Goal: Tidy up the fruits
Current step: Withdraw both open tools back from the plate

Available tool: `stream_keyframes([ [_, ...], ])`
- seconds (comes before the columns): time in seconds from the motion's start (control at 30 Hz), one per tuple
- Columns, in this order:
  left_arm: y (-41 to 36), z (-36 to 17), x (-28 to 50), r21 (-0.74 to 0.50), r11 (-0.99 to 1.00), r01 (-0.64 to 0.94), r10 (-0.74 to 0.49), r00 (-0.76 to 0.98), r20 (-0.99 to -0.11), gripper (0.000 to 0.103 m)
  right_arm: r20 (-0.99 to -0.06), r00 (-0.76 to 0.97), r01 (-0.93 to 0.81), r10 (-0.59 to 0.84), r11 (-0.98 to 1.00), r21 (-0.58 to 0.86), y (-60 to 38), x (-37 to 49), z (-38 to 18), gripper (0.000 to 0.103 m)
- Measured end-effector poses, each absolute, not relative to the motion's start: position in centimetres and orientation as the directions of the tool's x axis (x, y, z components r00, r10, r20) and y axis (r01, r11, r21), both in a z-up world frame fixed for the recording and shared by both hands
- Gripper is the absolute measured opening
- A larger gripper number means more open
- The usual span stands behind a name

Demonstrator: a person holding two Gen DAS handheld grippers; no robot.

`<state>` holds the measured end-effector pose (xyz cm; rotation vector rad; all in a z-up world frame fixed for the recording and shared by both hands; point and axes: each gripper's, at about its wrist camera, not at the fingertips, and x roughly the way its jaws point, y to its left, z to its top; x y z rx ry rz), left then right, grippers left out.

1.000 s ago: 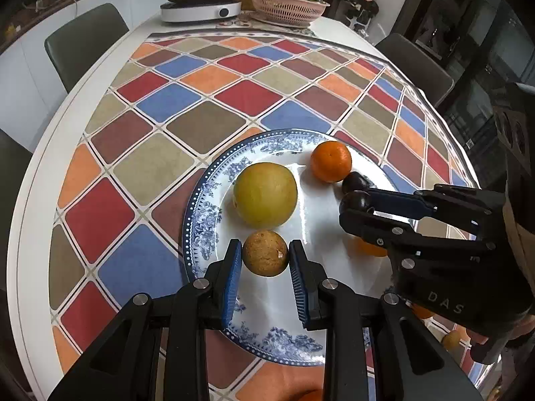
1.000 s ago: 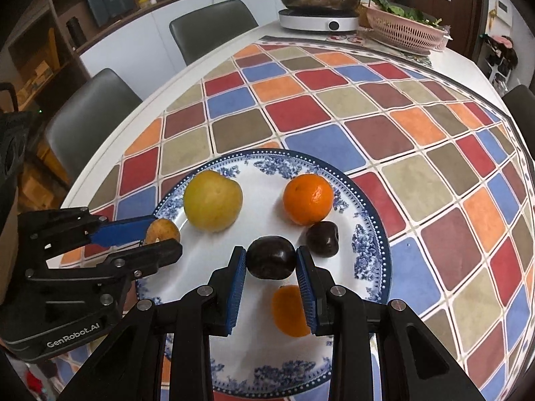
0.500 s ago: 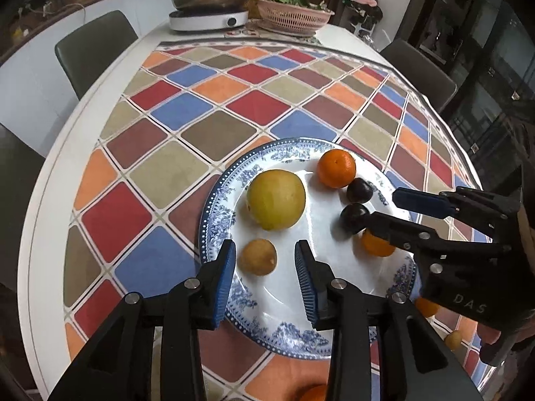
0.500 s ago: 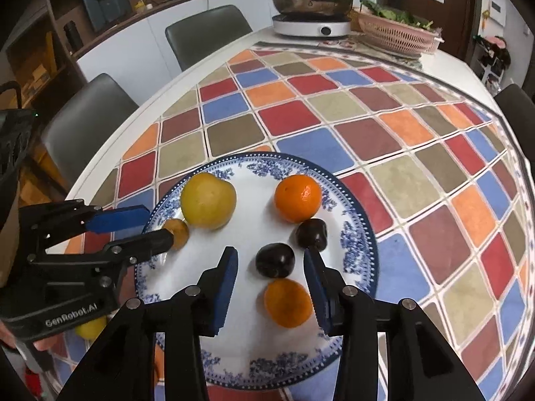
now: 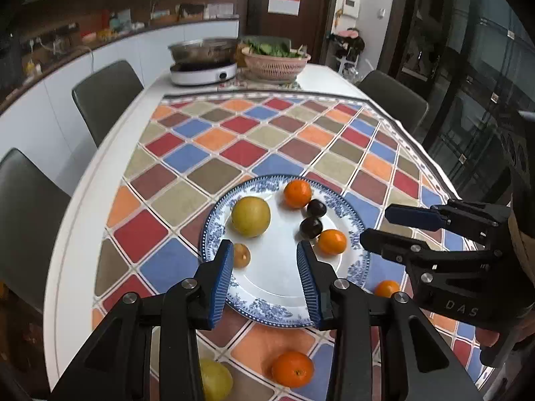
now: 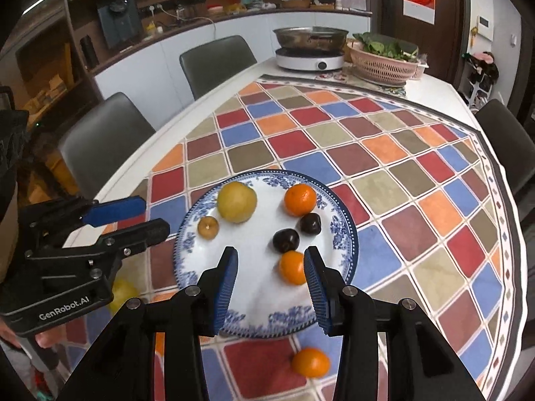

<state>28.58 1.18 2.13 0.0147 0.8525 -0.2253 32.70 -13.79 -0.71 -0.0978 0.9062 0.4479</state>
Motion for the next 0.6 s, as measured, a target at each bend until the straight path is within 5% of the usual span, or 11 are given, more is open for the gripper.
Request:
stream_keyframes([
  [0.27, 1.0, 4.3, 24.1, -0.062, 0.975, 0.212, -0.195, 0.694, -0.693, 0.049, -0.744, 0.583, -0.417, 0.327, 0.906, 0.071, -14.2, 28.3, 1.3, 0.042],
  [0.6, 0.7, 4.8, 19.1, -0.048, 0.979, 0.200, -0.182, 0.735, -0.654, 0.062, -0.699, 0.665, -0.335, 0.264, 0.942, 0.037, -15.8, 22.6, 2.3, 0.056],
])
